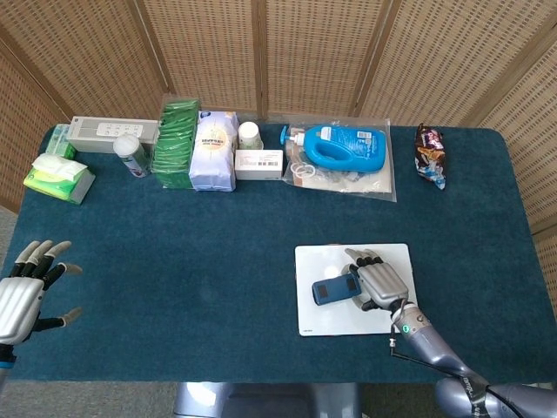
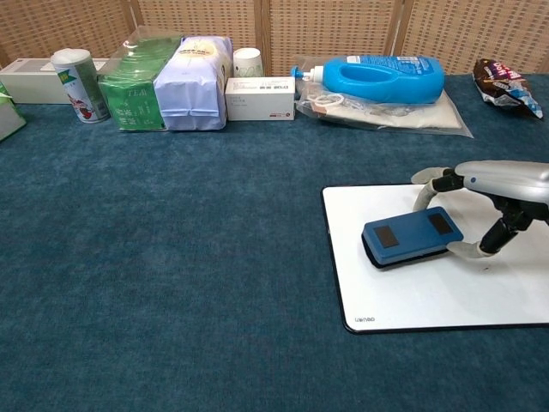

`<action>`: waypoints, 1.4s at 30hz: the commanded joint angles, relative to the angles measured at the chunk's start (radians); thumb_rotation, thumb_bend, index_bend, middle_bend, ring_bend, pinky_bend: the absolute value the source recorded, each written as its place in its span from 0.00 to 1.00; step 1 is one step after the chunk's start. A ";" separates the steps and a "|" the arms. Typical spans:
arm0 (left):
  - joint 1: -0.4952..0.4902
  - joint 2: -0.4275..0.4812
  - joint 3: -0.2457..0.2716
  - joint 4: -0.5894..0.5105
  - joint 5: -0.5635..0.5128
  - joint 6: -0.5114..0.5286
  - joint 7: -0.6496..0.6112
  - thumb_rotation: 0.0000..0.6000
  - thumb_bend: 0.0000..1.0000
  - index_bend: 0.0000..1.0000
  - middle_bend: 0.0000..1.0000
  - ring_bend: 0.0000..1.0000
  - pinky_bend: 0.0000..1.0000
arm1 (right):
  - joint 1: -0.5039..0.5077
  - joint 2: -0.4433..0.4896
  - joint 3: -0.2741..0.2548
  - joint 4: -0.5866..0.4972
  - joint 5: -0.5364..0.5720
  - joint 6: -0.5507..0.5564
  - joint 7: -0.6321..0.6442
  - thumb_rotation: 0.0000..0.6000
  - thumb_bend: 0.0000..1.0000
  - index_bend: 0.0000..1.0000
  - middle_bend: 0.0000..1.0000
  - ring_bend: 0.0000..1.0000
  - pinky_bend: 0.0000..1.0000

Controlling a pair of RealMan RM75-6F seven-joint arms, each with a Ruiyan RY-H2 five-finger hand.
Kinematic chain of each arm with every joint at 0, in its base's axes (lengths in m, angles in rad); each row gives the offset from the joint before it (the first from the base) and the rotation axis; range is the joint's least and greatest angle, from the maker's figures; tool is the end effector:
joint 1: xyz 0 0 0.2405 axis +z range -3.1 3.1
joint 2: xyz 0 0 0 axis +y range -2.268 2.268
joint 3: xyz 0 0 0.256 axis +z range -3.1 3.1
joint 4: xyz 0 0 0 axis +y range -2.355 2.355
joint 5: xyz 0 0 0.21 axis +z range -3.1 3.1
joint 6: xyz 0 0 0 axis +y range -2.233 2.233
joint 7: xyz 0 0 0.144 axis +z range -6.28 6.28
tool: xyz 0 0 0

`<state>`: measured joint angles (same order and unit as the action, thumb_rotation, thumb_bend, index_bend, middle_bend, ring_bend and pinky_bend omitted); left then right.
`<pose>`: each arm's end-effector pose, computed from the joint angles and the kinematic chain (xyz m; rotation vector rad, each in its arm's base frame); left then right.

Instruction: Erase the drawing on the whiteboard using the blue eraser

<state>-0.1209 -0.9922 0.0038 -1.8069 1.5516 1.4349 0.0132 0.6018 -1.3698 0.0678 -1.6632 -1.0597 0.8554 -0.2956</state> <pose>-0.2750 0.1763 0.1648 -1.4964 -0.9777 -0.9339 -0.2110 -0.2850 0.0017 1.9023 -1.2265 0.6982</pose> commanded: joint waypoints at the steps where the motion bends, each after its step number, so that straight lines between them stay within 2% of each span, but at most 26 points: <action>1: 0.002 0.001 0.000 0.002 -0.003 0.001 -0.002 1.00 0.17 0.35 0.13 0.08 0.00 | 0.003 -0.006 0.001 0.008 0.005 0.001 0.000 1.00 0.38 0.61 0.03 0.00 0.00; 16: -0.001 0.003 -0.001 -0.021 0.008 0.002 0.024 1.00 0.17 0.35 0.13 0.08 0.00 | -0.036 0.003 -0.026 0.070 -0.007 0.016 0.074 1.00 0.38 0.61 0.03 0.00 0.00; 23: 0.000 0.007 -0.001 -0.030 0.010 0.006 0.031 1.00 0.17 0.35 0.13 0.08 0.00 | -0.066 0.040 -0.033 0.079 -0.008 0.041 0.101 1.00 0.38 0.61 0.03 0.00 0.00; 33: -0.004 0.000 -0.004 -0.025 0.014 0.003 0.027 1.00 0.17 0.35 0.13 0.08 0.00 | -0.092 0.123 -0.021 0.013 -0.008 0.089 0.094 1.00 0.38 0.61 0.03 0.00 0.00; 42: -0.001 0.000 -0.002 -0.013 0.009 0.004 0.012 1.00 0.17 0.35 0.13 0.08 0.00 | -0.057 0.093 -0.016 -0.033 0.001 0.060 0.037 1.00 0.38 0.61 0.03 0.00 0.00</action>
<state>-0.1217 -0.9923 0.0020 -1.8204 1.5615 1.4390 0.0256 0.5391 -1.2673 0.0508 -1.6944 -1.0636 0.9216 -0.2511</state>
